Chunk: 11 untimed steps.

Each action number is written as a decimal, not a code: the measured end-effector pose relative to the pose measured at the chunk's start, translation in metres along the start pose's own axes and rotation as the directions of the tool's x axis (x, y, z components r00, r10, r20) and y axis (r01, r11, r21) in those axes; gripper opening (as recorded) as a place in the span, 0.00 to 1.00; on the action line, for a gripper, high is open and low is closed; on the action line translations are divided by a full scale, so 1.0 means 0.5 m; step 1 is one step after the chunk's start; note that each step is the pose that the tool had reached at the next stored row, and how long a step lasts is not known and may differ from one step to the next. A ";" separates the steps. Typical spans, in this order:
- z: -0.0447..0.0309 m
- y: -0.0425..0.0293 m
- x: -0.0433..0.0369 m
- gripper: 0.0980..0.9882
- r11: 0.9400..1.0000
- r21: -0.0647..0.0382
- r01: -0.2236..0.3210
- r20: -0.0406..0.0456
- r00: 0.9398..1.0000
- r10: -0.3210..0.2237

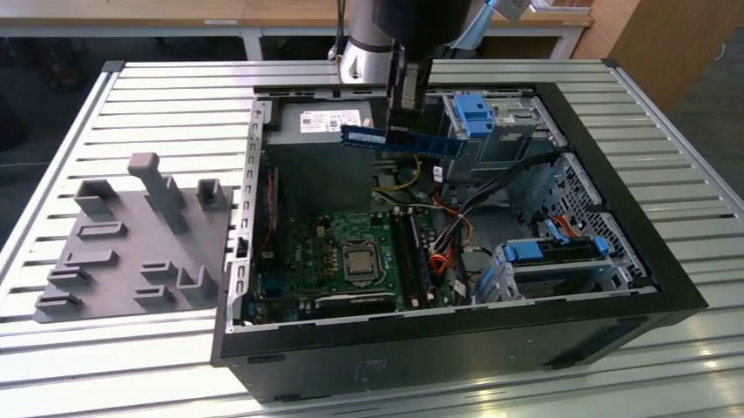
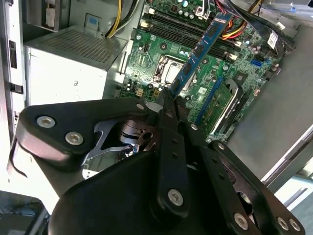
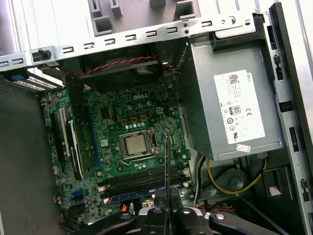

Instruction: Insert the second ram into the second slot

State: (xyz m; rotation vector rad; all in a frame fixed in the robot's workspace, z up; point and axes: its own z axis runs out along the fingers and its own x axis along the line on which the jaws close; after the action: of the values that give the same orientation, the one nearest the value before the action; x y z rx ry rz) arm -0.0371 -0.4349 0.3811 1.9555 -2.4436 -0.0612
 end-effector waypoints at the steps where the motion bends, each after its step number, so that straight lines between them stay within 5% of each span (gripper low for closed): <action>1: 0.000 0.000 0.000 0.04 1.000 0.000 -0.008 0.000 1.000 0.008; 11: 0.000 0.000 0.000 0.04 0.996 0.001 -0.087 0.003 0.996 0.087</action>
State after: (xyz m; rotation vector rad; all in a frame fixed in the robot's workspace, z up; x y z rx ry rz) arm -0.0371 -0.4349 0.3811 1.8479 -2.5278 -0.0616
